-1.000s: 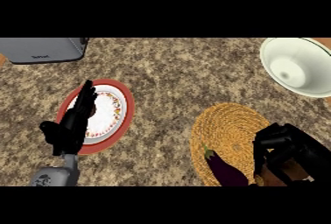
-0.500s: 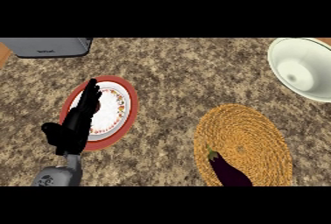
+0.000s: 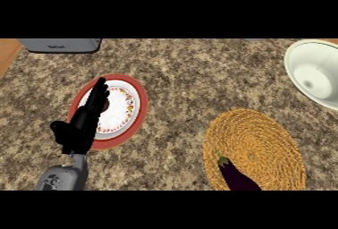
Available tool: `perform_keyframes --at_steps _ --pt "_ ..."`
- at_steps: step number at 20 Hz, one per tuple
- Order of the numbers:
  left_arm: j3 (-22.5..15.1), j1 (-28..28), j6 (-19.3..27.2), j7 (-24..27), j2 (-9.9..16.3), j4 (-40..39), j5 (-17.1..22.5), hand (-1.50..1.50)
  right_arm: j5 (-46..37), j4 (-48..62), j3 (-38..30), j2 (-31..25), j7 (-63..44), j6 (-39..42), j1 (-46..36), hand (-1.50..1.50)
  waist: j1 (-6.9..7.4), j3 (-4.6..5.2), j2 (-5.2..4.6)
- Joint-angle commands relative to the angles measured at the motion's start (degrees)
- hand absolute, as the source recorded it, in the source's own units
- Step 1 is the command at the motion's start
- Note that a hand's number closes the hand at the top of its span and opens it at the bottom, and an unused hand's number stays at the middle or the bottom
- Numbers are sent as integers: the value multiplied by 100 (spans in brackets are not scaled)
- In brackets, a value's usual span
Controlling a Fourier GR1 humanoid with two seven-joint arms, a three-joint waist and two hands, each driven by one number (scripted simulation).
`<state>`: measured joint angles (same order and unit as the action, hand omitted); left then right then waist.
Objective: Pick the sweet potato from the placemat and place it in the bowl
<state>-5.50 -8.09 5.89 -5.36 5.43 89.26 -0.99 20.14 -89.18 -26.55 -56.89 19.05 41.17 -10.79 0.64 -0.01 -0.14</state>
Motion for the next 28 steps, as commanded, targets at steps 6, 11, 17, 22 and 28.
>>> perform_keyframes --at_steps 6,11,17,22,28 --pt "-73 -124 -8 -14 -99 -39 -91 0 -2576 1596 927 23 1572 -983 -1258 150 159 -7 -48" --pt "27 -238 -58 189 -70 -324 -104 0 -3496 2944 1606 404 2073 -1799 -1934 150 190 -6 -67" --pt "-157 -78 90 420 -288 -439 -300 0 -4452 4349 2114 1037 2527 -2860 -2856 150 216 -6 -80" --pt "38 -224 -232 -139 9 4 0 0 -4847 5957 2067 932 3443 -3160 -3200 150 269 -16 -96" --pt "39 -504 -232 -127 -98 -202 30 0 -5114 6788 2464 777 3407 -2022 -3700 -150 392 -23 -164"
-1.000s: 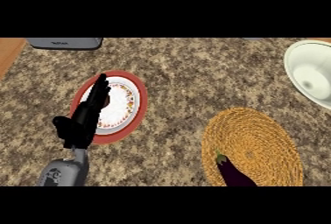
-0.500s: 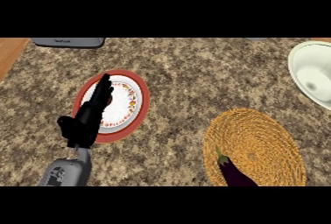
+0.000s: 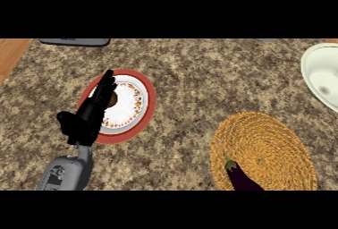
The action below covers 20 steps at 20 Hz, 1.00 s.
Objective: Pick the sweet potato from the placemat and place it in the bowl
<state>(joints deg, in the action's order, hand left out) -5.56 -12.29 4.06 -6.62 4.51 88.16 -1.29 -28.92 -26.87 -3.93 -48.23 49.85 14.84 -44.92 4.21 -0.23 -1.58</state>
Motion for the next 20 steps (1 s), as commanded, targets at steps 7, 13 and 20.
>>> perform_keyframes --at_steps 7,13,20 --pt "-31 119 38 87 -66 124 -19 0 212 984 23 6 1462 1089 -21 -150 -37 -27 -2" --pt "-37 314 -82 161 38 91 -20 0 958 1180 -504 -131 1219 1773 -514 -150 -100 -11 39" --pt "-53 383 50 352 -96 -5 -88 0 1421 1584 -765 -607 341 2669 -890 -150 -52 -13 16"
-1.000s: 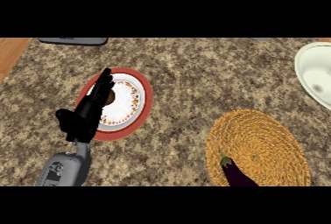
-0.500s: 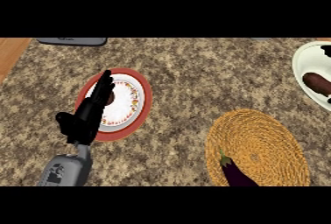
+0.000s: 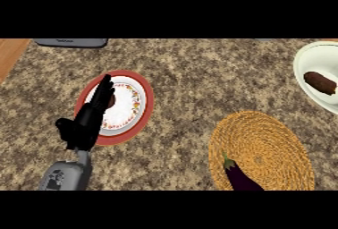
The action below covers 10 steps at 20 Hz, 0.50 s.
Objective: Pick the sweet potato from the placemat and place it in the bowl
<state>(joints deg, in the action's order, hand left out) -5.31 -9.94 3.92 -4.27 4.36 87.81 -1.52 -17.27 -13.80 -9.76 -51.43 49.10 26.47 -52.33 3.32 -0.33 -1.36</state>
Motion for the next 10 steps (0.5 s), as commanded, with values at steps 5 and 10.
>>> perform_keyframes --at_steps 5,10 --pt "7 -112 93 -78 -30 -28 -74 0 526 387 -291 -370 183 2030 -37 -150 -45 -21 -17" --pt "129 -47 -23 38 49 11 72 0 680 267 -283 -352 108 2366 167 -150 -44 -35 -32"
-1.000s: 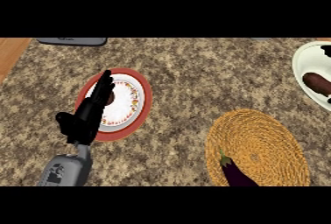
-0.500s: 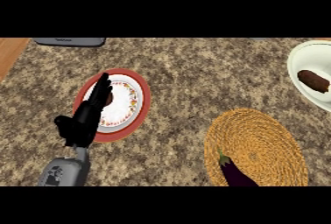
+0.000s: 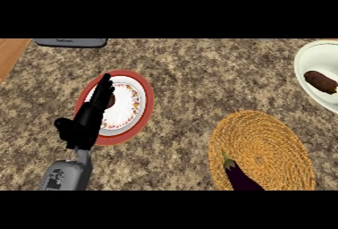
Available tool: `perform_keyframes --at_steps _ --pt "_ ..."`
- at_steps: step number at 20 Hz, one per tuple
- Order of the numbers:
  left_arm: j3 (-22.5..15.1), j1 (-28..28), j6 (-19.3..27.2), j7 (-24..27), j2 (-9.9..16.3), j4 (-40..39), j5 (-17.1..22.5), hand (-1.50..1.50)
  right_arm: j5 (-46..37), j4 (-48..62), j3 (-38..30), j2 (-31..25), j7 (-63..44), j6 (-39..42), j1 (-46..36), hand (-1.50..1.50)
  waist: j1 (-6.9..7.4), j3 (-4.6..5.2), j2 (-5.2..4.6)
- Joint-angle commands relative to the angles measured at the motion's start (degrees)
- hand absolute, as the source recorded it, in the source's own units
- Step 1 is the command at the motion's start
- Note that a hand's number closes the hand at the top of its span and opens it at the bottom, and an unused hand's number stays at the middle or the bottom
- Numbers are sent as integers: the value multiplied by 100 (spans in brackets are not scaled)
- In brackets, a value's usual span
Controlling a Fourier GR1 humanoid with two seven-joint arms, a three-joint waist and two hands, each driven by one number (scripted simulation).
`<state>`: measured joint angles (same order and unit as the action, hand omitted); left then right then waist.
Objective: Pick the sweet potato from the placemat and place it in the bowl
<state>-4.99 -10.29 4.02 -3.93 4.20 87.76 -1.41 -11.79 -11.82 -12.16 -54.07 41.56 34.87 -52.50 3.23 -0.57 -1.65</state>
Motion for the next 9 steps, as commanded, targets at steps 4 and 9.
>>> perform_keyframes --at_steps 4,9 --pt "-33 30 102 52 -127 -82 -36 0 245 -150 -2 -153 835 1765 331 -150 -130 -19 -9" --pt "44 46 -27 32 36 -34 15 0 414 -332 24 -185 575 1836 407 -150 -35 -16 -11"
